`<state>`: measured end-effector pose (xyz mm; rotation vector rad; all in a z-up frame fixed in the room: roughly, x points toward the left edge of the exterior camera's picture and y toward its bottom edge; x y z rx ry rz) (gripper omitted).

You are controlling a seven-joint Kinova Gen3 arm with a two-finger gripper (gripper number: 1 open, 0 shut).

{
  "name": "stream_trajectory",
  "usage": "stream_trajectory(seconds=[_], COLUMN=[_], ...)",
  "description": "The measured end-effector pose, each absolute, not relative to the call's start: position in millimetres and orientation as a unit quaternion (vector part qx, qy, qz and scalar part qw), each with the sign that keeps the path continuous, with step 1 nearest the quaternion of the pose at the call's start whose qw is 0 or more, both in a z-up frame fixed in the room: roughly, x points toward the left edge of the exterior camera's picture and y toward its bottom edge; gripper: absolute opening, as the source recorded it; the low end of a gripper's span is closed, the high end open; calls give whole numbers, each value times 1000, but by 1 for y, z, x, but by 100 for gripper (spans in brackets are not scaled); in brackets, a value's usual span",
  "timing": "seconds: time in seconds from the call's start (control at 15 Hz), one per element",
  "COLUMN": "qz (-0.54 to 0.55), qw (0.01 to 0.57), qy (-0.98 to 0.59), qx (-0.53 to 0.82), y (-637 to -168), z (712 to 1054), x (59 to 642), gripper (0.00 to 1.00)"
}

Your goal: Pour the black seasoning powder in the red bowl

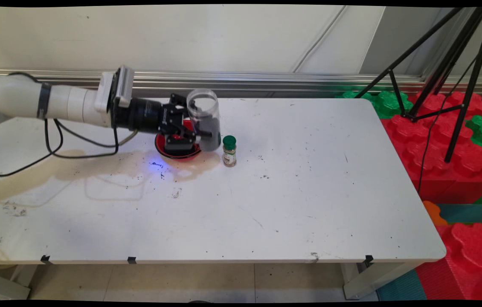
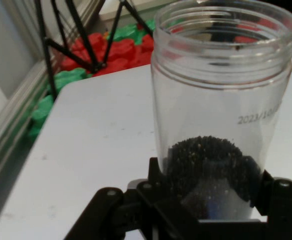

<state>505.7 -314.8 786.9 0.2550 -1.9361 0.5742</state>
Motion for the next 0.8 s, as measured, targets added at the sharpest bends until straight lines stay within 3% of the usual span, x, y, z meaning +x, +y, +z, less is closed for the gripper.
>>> stream_trajectory(seconds=[0.8], qz=[314], qw=[465], qy=[-824], qx=[80], y=[-368], z=[805], x=[551], gripper=[0])
